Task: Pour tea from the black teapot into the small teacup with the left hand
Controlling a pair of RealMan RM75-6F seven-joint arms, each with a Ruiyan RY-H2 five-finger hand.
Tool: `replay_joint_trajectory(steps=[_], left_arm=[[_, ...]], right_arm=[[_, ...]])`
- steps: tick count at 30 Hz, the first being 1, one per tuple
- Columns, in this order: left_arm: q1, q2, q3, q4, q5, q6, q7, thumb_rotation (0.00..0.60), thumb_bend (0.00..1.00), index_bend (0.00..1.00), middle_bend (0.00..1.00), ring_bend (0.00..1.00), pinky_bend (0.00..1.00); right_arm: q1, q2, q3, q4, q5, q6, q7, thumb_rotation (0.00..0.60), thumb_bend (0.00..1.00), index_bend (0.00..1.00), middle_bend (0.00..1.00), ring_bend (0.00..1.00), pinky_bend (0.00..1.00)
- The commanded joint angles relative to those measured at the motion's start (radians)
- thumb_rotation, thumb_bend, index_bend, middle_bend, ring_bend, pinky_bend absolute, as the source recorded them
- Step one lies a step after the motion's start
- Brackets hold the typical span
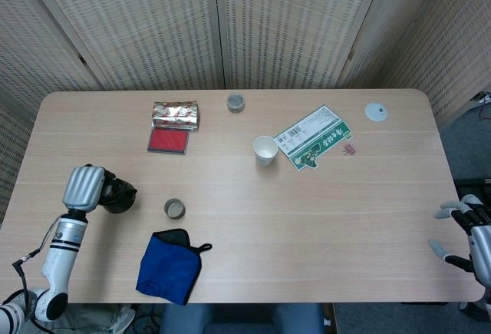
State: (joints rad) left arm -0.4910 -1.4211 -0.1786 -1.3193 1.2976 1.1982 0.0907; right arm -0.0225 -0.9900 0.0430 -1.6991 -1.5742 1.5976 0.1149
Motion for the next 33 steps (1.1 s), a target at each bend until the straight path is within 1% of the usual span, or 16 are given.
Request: replay_joint_trajectory(steps=[1, 4, 7, 11, 18, 21, 24, 30, 33], left_arm=[[-0.001, 0.006, 0.003, -0.011, 0.007, 0.003, 0.004, 0.485, 0.36, 1.00, 1.00, 0.96, 0.54], [-0.002, 0.010, 0.010, -0.022, 0.022, 0.005, 0.010, 0.477, 0.36, 1.00, 1.00, 0.96, 0.54], [-0.003, 0.011, 0.019, -0.027, 0.037, 0.008, 0.021, 0.452, 0.37, 1.00, 1.00, 0.96, 0.54], [-0.004, 0.014, 0.030, -0.041, 0.058, 0.013, 0.032, 0.502, 0.38, 1.00, 1.00, 0.96, 0.54], [-0.006, 0.027, 0.042, -0.079, 0.082, 0.014, 0.050, 0.504, 0.40, 1.00, 1.00, 0.96, 0.54], [-0.008, 0.031, 0.047, -0.093, 0.091, 0.015, 0.063, 0.490, 0.40, 1.00, 1.00, 0.96, 0.54], [-0.010, 0.031, 0.050, -0.103, 0.095, 0.014, 0.072, 0.438, 0.41, 1.00, 1.00, 0.96, 0.54], [-0.019, 0.028, 0.048, -0.117, 0.095, 0.007, 0.108, 0.440, 0.41, 1.00, 1.00, 0.96, 0.54], [-0.027, 0.020, 0.050, -0.113, 0.101, 0.006, 0.139, 0.465, 0.41, 1.00, 1.00, 0.96, 0.54]], right_arm=[[-0.001, 0.000, 0.000, 0.001, 0.000, 0.001, 0.001, 0.600, 0.14, 0.42, 0.33, 0.27, 0.27], [-0.003, -0.001, -0.001, 0.003, -0.001, 0.003, 0.004, 0.600, 0.14, 0.42, 0.33, 0.27, 0.27], [-0.004, -0.002, -0.003, 0.006, -0.001, 0.004, 0.008, 0.600, 0.14, 0.42, 0.33, 0.27, 0.27], [-0.006, -0.004, -0.004, 0.011, -0.002, 0.007, 0.013, 0.600, 0.14, 0.42, 0.33, 0.27, 0.27], [-0.013, -0.005, -0.006, 0.018, -0.004, 0.015, 0.021, 0.600, 0.14, 0.42, 0.33, 0.27, 0.27], [-0.016, -0.007, -0.007, 0.022, -0.004, 0.018, 0.026, 0.600, 0.14, 0.42, 0.33, 0.27, 0.27], [-0.017, -0.008, -0.008, 0.026, -0.005, 0.020, 0.030, 0.600, 0.14, 0.42, 0.33, 0.27, 0.27], [-0.020, -0.009, -0.009, 0.033, -0.005, 0.023, 0.036, 0.600, 0.14, 0.42, 0.33, 0.27, 0.27], [-0.021, -0.010, -0.008, 0.034, -0.007, 0.026, 0.039, 0.600, 0.14, 0.42, 0.33, 0.27, 0.27]])
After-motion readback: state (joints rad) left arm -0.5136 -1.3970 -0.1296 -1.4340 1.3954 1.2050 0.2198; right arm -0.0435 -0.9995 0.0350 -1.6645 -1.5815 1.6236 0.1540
